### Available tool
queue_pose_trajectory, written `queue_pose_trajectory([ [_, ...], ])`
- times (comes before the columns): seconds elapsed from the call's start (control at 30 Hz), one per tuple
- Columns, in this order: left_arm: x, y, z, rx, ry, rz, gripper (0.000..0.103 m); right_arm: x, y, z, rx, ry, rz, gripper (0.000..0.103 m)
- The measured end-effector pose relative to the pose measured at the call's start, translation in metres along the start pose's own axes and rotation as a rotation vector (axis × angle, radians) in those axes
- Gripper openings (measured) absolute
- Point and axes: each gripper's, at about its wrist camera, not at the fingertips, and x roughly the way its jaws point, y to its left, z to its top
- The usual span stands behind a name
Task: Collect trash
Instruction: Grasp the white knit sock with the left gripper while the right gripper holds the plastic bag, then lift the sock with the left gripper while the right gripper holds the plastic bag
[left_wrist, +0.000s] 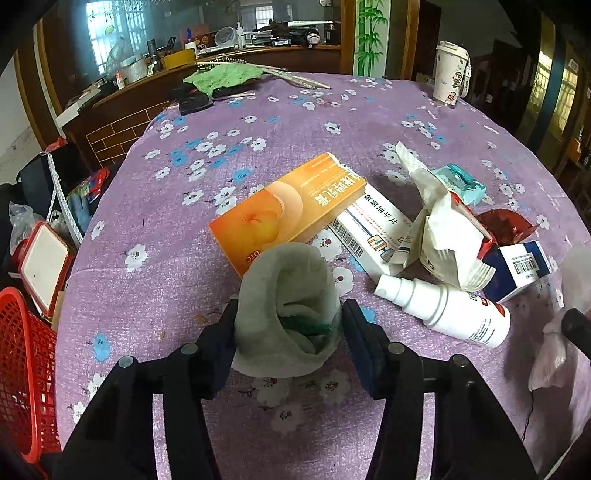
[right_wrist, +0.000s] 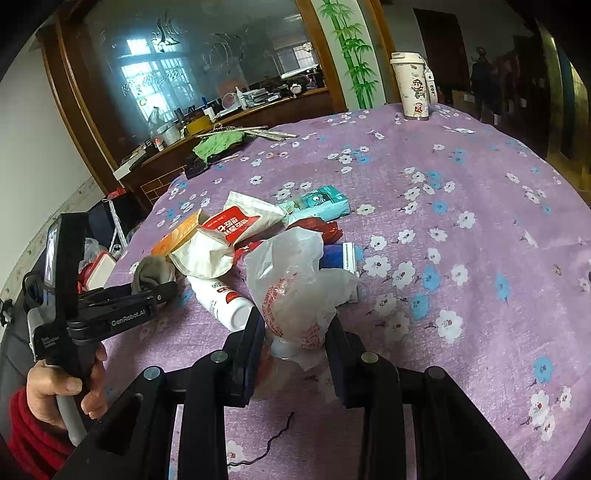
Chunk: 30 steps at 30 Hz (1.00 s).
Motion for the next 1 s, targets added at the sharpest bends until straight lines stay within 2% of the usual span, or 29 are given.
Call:
queue_pose_trajectory([
  [0.17, -0.005, 0.007, -0.004, -0.023, -0.022, -0.008, 0.041, 0.000, 0.001, 0.000, 0.000, -0.003, -0.002, 0.034],
  [0.27, -0.012, 0.011, -0.008, -0.044, -0.030, -0.030, 0.037, -0.001, 0.003, -0.001, -0.004, -0.005, 0.002, 0.034],
  [0.57, -0.040, 0.008, -0.020, -0.039, -0.084, -0.077, 0.037, -0.003, 0.004, -0.004, -0.006, -0.003, 0.007, 0.034],
  [1.0, -0.073, 0.008, -0.026, -0.040, -0.150, -0.100, 0.037, -0.009, 0.011, -0.005, -0.022, -0.011, 0.010, 0.034],
])
